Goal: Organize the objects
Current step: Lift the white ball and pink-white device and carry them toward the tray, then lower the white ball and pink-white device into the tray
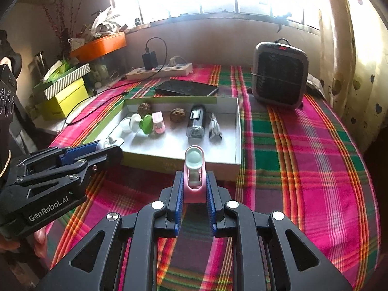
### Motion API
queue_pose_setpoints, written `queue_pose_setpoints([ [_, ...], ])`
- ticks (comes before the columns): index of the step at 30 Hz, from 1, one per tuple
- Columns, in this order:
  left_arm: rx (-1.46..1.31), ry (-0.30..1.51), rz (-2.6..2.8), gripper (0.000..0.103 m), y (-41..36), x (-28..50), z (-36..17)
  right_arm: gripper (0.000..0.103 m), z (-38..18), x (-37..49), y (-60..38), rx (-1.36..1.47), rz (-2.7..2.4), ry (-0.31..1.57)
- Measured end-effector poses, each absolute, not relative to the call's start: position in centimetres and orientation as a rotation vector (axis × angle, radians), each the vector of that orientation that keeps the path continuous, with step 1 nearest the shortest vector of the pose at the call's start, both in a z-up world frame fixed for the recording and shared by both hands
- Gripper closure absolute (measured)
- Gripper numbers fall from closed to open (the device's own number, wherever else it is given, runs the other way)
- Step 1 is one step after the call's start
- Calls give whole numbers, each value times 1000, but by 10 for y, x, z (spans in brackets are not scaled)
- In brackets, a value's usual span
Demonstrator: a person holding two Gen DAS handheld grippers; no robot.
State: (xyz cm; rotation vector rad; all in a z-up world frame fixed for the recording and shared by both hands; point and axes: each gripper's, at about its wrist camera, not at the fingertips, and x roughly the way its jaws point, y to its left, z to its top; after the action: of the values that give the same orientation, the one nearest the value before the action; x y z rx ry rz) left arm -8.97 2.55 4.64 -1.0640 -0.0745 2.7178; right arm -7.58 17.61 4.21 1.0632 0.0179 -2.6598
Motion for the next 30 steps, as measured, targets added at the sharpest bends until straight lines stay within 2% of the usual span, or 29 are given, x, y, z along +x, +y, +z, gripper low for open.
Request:
queue_pose_setpoints([
  [30, -1180, -91, 2717, 75, 15, -149, 24, 84, 31, -145, 166, 1151, -2595, 81],
])
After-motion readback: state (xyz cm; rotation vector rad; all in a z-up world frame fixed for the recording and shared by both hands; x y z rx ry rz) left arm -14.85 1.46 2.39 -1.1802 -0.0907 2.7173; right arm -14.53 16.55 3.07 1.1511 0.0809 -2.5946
